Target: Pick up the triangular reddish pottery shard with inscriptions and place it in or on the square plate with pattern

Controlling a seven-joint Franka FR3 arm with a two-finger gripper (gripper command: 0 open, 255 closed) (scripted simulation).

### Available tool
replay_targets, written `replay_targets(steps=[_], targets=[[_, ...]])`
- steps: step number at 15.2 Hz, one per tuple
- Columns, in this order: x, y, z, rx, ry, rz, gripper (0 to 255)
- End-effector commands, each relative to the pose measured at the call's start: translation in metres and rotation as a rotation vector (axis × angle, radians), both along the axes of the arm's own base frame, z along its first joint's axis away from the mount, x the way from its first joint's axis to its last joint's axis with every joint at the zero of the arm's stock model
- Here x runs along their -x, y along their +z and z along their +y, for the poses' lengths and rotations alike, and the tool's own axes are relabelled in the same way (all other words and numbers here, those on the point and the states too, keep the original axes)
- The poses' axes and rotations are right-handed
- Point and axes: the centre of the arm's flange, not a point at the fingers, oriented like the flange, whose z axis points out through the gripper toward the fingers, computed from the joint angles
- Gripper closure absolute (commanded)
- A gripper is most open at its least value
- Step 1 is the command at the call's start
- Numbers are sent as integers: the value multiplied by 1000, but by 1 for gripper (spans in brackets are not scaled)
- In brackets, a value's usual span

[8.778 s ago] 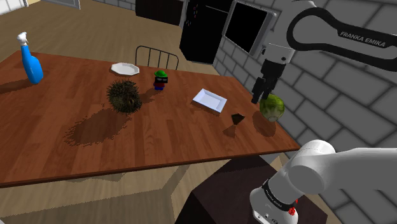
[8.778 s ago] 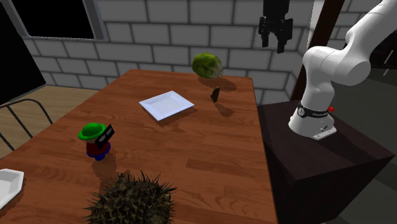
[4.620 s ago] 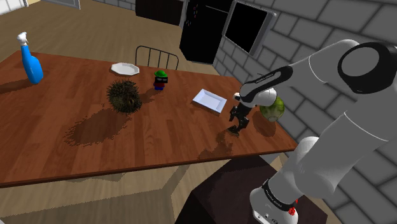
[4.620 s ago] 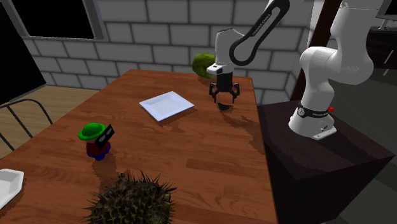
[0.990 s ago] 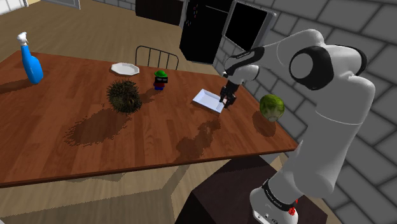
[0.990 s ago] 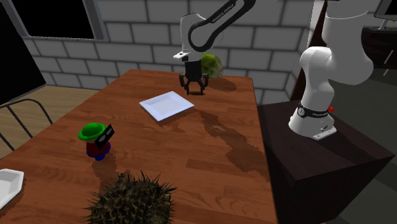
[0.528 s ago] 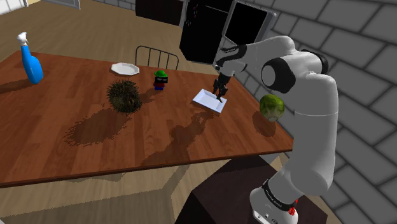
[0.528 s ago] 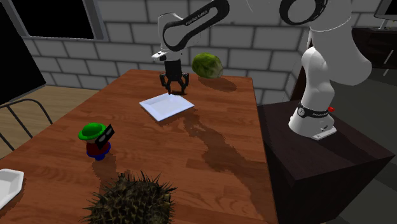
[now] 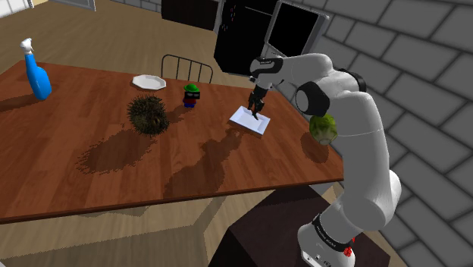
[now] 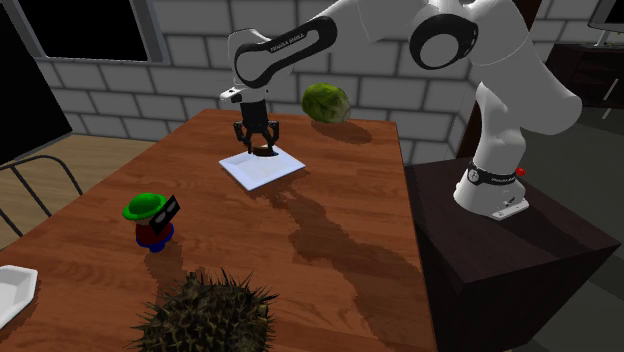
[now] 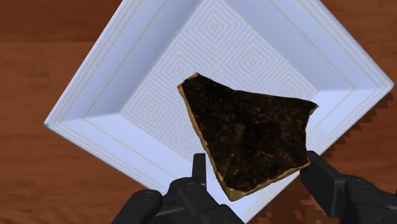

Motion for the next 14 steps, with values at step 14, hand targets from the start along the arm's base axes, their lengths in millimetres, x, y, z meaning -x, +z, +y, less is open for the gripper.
replay_targets(steps=[14], targets=[[0,-55,0,0,0,-1,255]])
